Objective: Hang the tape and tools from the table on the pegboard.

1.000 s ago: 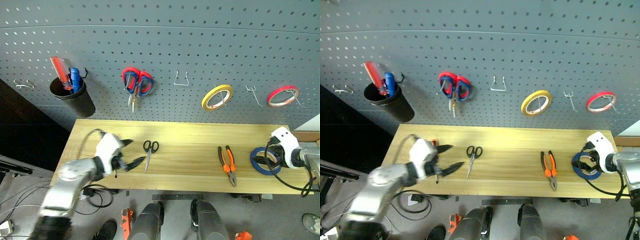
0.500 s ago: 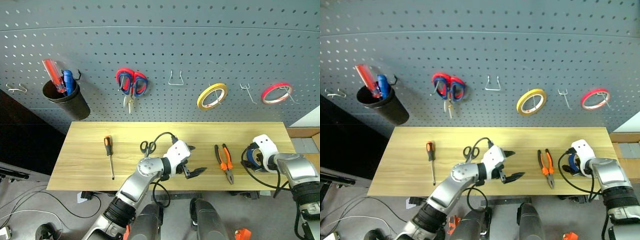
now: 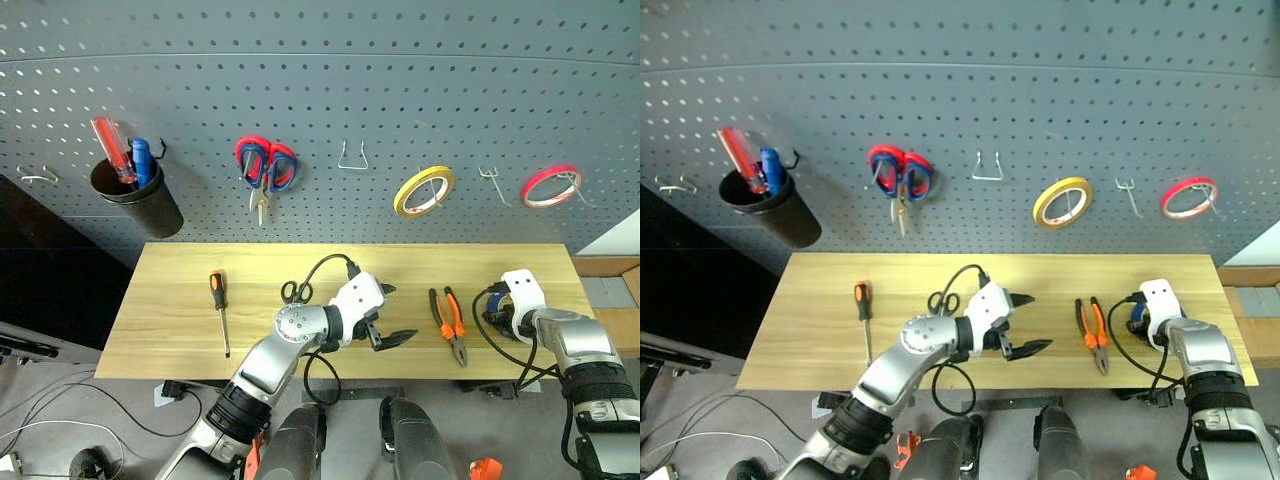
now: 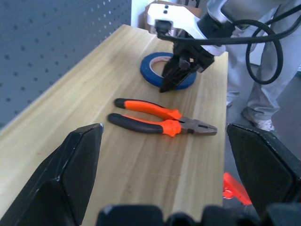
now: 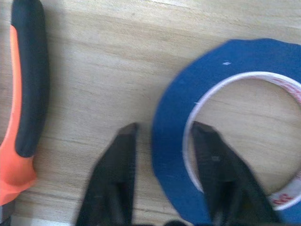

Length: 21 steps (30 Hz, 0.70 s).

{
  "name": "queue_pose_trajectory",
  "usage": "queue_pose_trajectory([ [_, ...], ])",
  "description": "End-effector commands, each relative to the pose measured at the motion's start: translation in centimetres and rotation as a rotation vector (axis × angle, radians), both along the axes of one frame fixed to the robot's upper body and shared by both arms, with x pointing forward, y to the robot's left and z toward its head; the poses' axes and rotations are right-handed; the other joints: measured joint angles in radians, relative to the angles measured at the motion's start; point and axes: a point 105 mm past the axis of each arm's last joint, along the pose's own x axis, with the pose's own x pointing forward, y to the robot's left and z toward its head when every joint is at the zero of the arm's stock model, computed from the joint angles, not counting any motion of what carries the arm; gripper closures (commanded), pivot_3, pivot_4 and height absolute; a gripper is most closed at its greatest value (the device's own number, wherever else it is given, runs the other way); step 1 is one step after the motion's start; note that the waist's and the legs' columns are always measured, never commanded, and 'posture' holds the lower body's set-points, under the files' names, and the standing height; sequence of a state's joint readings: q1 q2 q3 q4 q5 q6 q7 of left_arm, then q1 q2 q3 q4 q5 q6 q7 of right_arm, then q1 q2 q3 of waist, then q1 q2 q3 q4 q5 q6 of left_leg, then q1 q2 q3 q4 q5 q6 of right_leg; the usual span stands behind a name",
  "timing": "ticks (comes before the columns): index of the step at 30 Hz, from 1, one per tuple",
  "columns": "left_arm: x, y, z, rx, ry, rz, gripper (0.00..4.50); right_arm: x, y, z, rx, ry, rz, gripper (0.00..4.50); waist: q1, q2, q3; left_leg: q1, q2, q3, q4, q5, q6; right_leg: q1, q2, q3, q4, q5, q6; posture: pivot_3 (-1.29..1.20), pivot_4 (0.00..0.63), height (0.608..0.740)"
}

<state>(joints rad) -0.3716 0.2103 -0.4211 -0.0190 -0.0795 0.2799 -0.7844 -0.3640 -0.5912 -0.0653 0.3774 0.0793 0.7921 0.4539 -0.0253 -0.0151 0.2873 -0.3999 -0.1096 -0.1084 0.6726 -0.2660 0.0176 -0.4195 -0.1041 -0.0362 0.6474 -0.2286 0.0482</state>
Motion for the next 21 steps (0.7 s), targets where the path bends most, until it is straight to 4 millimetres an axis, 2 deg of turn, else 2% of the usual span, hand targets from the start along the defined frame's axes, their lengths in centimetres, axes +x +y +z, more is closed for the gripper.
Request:
queue_pose_trajectory([
  [1, 0.5, 0.0, 2.1, -0.087, -0.027, -0.011, 0.0, -1.2, -0.7, 0.9, -0.102, -0.016, 0.046, 4.15, 0.0, 0.0, 0.0, -0.001, 0.0, 0.0, 0.0, 0.0, 0.0, 0.0, 0.0, 0.0, 0.0, 0.0, 0.0, -0.15, 0.31, 0.74],
  [3, 1.0, 0.2, 3.4, -0.163, -0.022, 0.002, 0.0, -1.8, 0.1, 2.4, -0.134, -0.06, 0.092, 4.15, -0.004, 0.002, 0.001, -0.002, 0.0, 0.0, 0.001, 0.0, 0.0, -0.001, 0.0, 0.0, 0.0, 0.0, 0.0, -0.18, 0.313, 0.74],
  [6, 1.8, 1.3, 4.4, -0.216, -0.038, -0.008, 0.0, -3.7, 1.7, 6.9, -0.165, -0.23, 0.184, 4.15, -0.016, 0.004, 0.002, -0.003, 0.0, 0.001, 0.003, 0.0, 0.0, -0.002, 0.0, 0.001, 0.0, 0.0, 0.0, -0.25, 0.319, 0.74],
  [8, 1.8, 1.8, 5.4, -0.285, -0.065, -0.024, 0.0, -5.3, 4.4, 10.4, -0.157, -0.411, 0.303, 4.15, -0.024, 0.006, 0.003, -0.003, 0.001, 0.001, 0.002, 0.0, 0.0, -0.002, 0.0, 0.001, 0.0, 0.0, 0.001, -0.3, 0.32, 0.74],
  [10, 1.7, 2.2, 6.3, -0.34, -0.086, -0.031, 0.0, -7.8, 8.3, 14.6, -0.058, -0.657, 0.384, 4.15, -0.042, 0.003, 0.005, -0.002, 0.002, 0.002, 0.002, 0.0, 0.0, -0.001, 0.002, 0.001, -0.001, -0.001, 0.002, -0.36, 0.326, 0.74],
  [12, 1.7, 2.6, 6.5, -0.341, -0.114, -0.038, 0.0, -9.5, 10.2, 17.1, -0.039, -0.794, 0.391, 4.15, -0.06, 0.002, 0.006, -0.002, 0.004, 0.001, 0.002, -0.001, 0.001, -0.001, 0.003, 0.0, -0.002, -0.001, 0.003, -0.4, 0.331, 0.74],
  [14, 2.1, 2.9, 6.6, -0.342, -0.133, -0.026, 0.0, -9.4, 11.1, 18.8, -0.038, -0.883, 0.355, 4.15, -0.081, 0.0, 0.007, -0.001, 0.004, 0.003, 0.003, -0.001, 0.001, -0.001, 0.003, 0.001, -0.001, 0.0, 0.005, -0.42, 0.335, 0.74],
  [17, 2.7, 3.2, 7.1, -0.364, -0.146, 0.002, 0.0, -7.4, 12.5, 21.4, -0.049, -1.013, 0.344, 4.15, -0.111, -0.003, 0.009, 0.0, 0.002, 0.006, 0.005, -0.003, 0.007, 0.0, 0.003, 0.003, -0.003, 0.001, 0.01, -0.43, 0.323, 0.74],
  [21, 3.1, 3.4, 6.9, -0.354, -0.157, 0.027, 0.0, -4.7, 13.2, 21.7, -0.052, -1.039, 0.339, 4.15, -0.124, -0.003, 0.009, 0.0, 0.003, 0.01, 0.005, -0.001, 0.01, -0.001, 0.003, 0.009, -0.002, 0.004, 0.011, -0.41, 0.299, 0.74],
])
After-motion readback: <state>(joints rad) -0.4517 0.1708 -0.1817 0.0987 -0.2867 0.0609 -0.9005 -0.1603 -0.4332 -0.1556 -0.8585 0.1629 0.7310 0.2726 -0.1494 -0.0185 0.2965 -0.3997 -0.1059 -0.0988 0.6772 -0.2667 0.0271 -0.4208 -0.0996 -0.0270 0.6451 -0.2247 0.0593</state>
